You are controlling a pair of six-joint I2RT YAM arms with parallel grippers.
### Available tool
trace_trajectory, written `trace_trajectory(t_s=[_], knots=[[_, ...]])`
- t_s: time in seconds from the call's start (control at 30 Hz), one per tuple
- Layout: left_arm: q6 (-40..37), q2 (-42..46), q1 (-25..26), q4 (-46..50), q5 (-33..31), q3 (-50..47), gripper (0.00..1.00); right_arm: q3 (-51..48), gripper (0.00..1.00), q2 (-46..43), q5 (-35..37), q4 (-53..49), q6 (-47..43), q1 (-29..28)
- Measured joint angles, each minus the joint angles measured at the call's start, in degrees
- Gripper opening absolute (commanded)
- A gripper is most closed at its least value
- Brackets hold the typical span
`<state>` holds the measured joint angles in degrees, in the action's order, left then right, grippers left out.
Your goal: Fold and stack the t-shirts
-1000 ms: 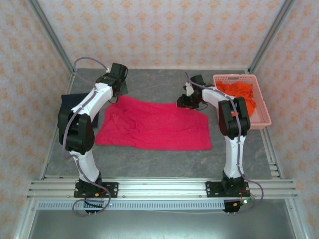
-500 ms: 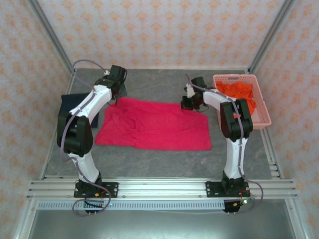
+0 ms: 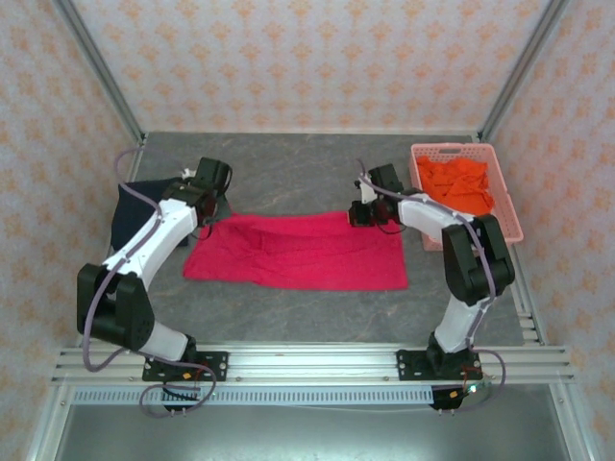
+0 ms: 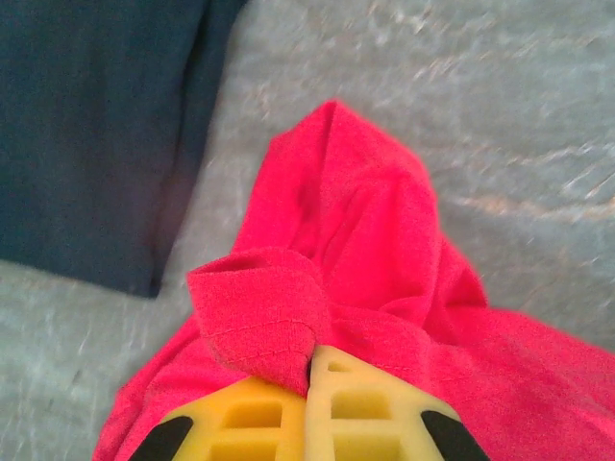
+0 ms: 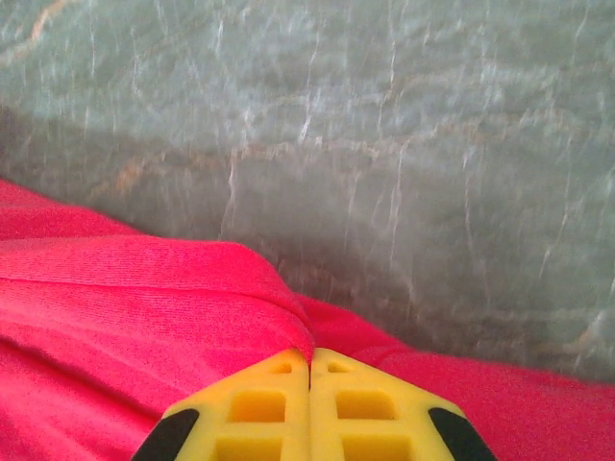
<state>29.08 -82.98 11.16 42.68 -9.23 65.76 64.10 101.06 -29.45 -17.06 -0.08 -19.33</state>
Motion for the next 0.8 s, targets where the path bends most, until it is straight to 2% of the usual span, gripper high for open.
trace_trajectory(t_s=[0.4,0.8], knots=[[4.6,8.3,0.0,3.2,0.3,-9.1,0.00,-11.2,0.00,-12.1,1.2,1.2,1.9,-1.3],[8.7,14.0,0.1,6.3,1.8,-15.1,0.00,-18.1,0.00,-17.4,1.0,1.3,4.0,-2.4]])
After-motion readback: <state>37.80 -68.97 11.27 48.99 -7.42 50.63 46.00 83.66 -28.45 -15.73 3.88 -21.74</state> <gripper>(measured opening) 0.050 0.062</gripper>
